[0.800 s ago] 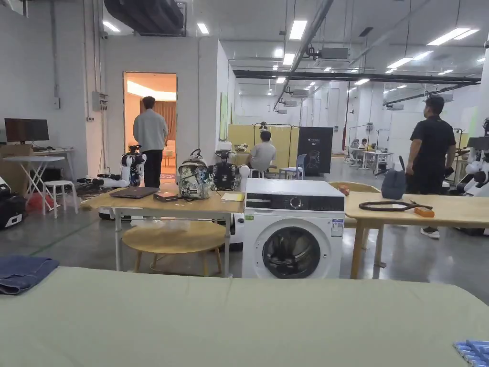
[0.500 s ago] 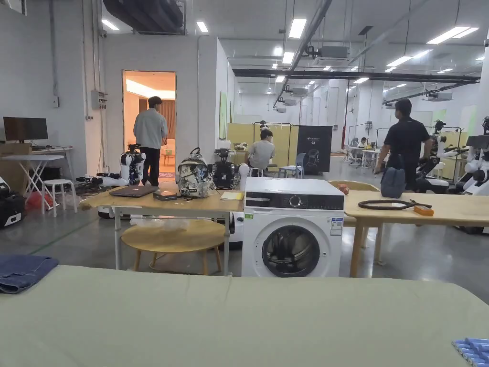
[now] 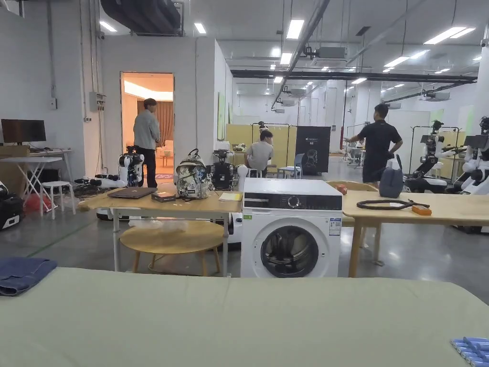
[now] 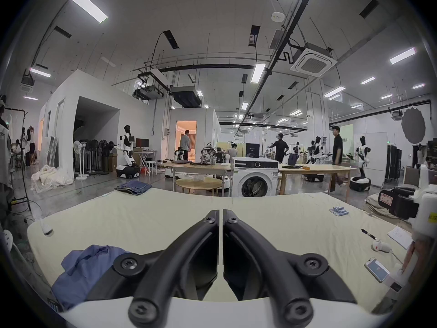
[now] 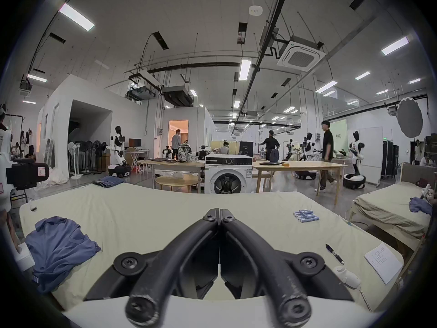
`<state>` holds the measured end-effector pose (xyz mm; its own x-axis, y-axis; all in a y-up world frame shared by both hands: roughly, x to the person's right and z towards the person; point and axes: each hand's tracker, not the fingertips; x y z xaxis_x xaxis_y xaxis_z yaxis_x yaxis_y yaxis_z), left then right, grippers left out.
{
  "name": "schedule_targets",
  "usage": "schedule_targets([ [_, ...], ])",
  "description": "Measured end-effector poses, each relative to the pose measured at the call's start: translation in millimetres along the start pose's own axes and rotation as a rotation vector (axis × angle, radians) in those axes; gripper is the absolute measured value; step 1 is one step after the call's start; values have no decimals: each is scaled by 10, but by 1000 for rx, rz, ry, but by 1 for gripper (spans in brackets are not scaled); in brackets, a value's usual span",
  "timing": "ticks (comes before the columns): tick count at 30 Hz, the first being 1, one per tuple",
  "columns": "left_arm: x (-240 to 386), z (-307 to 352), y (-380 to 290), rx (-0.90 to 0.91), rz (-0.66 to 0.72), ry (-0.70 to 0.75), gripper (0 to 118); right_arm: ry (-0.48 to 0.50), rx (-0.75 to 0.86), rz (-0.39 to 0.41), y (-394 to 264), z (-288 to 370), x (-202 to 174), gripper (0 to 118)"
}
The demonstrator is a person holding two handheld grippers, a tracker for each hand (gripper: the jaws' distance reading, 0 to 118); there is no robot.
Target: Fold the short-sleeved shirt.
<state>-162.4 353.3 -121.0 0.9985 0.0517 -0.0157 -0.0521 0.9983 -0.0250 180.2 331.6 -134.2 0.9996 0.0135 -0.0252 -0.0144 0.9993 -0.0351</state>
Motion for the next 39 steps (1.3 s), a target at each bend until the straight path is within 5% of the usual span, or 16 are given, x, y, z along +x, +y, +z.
schedule_targets([
  [23, -36, 84, 25, 6, 12, 9, 0, 7, -7, 1, -16, 5, -57, 0],
  [33, -622, 455, -7, -19, 14, 174, 0, 170, -19, -69, -131, -291, -694, 0],
  [39, -1040, 568, -36, -102, -94, 252, 0, 278, -53, -67, -246, -421, -1016, 0],
])
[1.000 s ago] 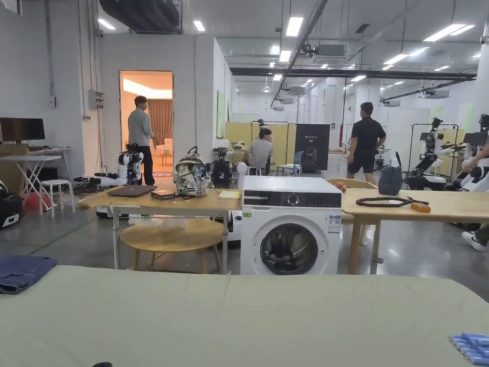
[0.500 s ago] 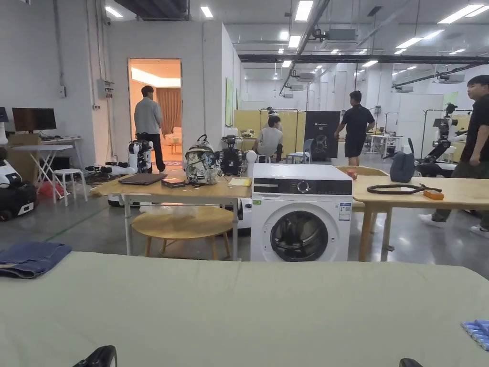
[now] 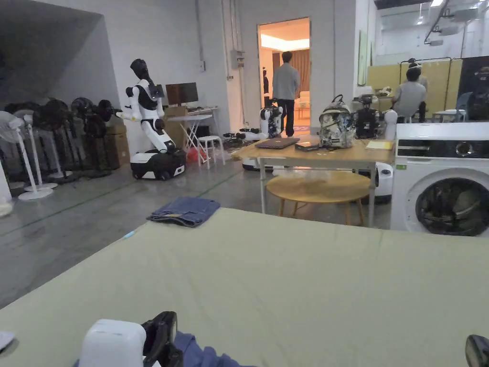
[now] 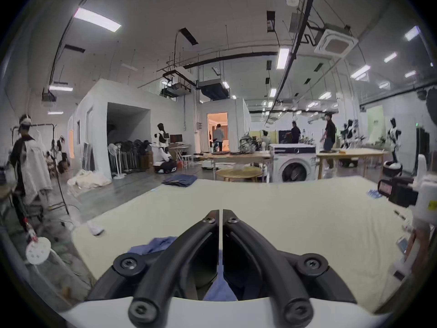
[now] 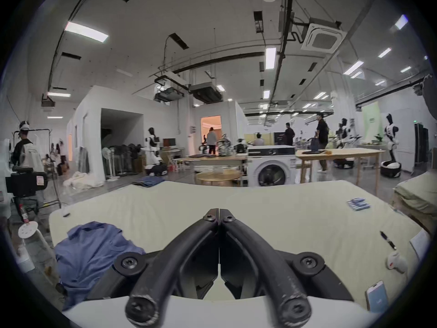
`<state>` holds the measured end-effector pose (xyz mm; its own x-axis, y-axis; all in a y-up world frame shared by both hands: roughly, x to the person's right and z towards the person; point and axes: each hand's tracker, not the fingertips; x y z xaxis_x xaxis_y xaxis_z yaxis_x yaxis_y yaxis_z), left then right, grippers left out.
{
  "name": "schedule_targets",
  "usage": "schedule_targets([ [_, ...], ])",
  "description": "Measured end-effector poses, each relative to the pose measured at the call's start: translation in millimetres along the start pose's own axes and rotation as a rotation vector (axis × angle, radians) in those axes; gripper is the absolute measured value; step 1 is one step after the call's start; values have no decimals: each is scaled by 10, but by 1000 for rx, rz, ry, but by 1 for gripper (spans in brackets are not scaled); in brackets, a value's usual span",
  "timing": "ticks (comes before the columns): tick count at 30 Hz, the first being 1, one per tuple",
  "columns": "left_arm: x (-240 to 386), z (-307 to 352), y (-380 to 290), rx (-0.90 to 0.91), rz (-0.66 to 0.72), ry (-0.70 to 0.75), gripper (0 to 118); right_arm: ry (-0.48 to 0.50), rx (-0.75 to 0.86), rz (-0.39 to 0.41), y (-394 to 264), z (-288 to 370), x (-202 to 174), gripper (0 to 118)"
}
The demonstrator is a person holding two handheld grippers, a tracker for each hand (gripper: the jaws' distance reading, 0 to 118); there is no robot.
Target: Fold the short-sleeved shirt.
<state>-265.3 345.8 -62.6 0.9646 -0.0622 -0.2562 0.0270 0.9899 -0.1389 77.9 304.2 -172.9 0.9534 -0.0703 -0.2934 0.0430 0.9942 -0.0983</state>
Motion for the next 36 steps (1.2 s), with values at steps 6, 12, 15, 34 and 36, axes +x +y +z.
schedule_targets([
  [6, -439, -698, -324, -323, -2, -125, 68, 41, -35, -7, -88, 14, 66, 0],
  [12, -736, -1728, -1154, -624, 164, -176, 70, 2, -90, -27, -204, 59, 255, 0],
  [15, -737, -2155, -1592, -746, 124, -121, 65, -17, -113, -7, -242, 120, 353, 0],
  [34, -1249, -2193, 185, -365, 247, 18, 0, -133, -144, -57, -356, 531, 896, 0],
  [36, -1294, -2170, 786, -295, 223, -12, 0, -144, -136, -79, -346, 561, 957, 0],
])
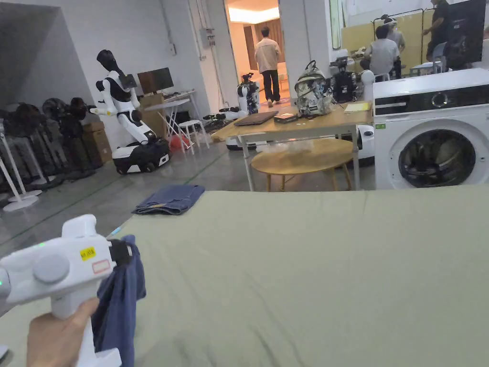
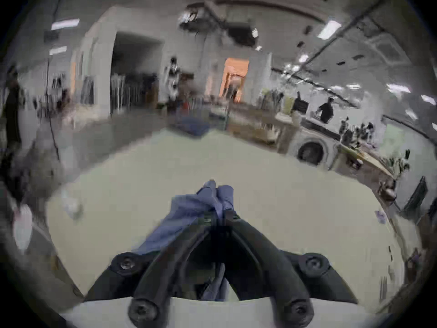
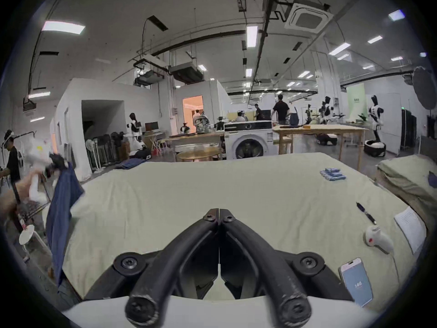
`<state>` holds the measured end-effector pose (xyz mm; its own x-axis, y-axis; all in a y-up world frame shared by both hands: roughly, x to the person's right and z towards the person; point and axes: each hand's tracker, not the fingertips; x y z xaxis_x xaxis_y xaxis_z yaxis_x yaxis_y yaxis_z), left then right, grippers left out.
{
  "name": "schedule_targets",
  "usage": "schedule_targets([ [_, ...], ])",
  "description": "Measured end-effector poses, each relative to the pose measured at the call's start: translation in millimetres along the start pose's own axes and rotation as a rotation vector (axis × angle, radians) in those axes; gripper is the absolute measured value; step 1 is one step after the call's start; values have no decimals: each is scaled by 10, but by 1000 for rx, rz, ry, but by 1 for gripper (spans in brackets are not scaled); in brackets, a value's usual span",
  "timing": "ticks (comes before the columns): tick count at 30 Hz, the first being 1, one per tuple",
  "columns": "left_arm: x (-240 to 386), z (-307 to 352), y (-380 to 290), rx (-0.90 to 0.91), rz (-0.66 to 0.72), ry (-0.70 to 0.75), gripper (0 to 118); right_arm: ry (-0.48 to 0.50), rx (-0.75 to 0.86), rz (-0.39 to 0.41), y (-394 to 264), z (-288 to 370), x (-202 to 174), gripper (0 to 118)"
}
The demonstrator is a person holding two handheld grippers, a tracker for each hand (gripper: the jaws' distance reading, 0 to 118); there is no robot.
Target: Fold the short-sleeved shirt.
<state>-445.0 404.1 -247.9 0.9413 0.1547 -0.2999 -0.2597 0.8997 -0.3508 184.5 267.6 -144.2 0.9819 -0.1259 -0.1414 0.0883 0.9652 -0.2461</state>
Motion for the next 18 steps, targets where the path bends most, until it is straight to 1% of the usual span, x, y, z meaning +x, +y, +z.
schedule_targets([
  [1, 246, 134, 247, 38, -52, 4, 0, -13, 3, -14, 2, 5, 24, 0],
  [3, 532, 253, 595, 71, -154, 9, 0, -12, 3, -38, 18, 15, 70, 0],
  [4, 679, 227, 663, 55, -190, -17, 0, -15, 5, -46, 17, 27, 84, 0],
  [6, 1006, 160, 670, 43, -241, -53, 0, -24, 13, -66, 12, 52, 104, 0],
  [8, 1410, 14, 432, 11, -276, -111, 0, -24, 16, -83, 8, 65, 119, 0],
  [11, 2002, -342, -304, -96, -216, -291, 0, -18, 11, -99, 16, 125, 147, 0],
  [13, 2532, -495, -998, -189, -210, -427, 0, -26, 12, -84, 17, 204, 172, 0],
  [14, 2799, -525, -1307, -233, -223, -485, 0, -31, 14, -78, 15, 239, 210, 0],
  [16, 3383, -471, -2021, -341, -258, -658, 0, -54, 17, -80, 9, 314, 329, 0],
  [18, 3874, -352, -2628, -467, -264, -783, 0, -101, 19, -83, 12, 395, 435, 0],
])
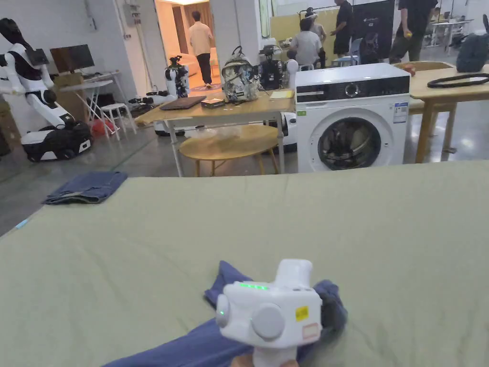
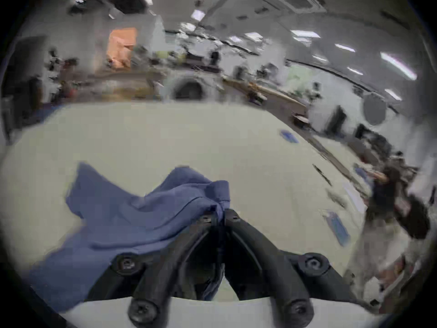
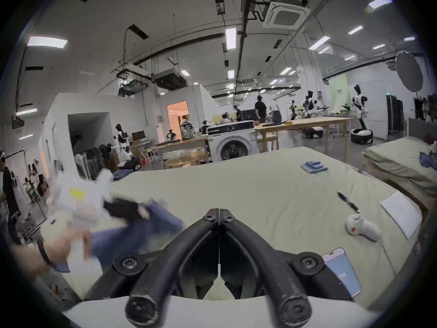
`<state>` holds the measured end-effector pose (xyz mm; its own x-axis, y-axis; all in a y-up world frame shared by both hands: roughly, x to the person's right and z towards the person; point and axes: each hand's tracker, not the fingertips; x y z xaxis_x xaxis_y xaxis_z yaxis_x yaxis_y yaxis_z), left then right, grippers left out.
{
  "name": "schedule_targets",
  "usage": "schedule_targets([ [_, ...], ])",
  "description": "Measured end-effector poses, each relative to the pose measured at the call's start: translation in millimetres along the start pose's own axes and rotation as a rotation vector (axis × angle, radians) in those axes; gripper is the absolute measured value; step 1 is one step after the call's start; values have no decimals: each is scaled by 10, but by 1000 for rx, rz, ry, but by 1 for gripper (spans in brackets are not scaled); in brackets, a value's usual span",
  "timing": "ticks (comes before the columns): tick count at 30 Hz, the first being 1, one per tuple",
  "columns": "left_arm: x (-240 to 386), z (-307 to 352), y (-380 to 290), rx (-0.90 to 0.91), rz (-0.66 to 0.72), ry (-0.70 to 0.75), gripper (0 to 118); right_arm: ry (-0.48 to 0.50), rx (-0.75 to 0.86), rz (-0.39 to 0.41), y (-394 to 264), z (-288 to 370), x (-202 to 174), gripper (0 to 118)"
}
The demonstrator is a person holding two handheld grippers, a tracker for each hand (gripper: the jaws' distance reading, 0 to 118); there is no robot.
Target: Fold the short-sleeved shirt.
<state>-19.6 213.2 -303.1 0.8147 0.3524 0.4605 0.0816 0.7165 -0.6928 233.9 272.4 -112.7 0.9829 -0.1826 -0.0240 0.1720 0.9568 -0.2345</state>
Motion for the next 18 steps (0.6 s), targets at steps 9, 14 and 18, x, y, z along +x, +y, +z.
schedule_targets([
  [9, 1543, -523, -1295, -137, -190, -238, 41, -144, -20, 20, 26, 325, 412, 0],
  [14, 1357, 398, -1071, 82, -249, -187, 44, -114, -38, 18, 47, 358, 448, 0],
  [18, 798, 1382, -762, 282, -235, 49, 37, -32, -43, 32, 58, 372, 356, 0],
])
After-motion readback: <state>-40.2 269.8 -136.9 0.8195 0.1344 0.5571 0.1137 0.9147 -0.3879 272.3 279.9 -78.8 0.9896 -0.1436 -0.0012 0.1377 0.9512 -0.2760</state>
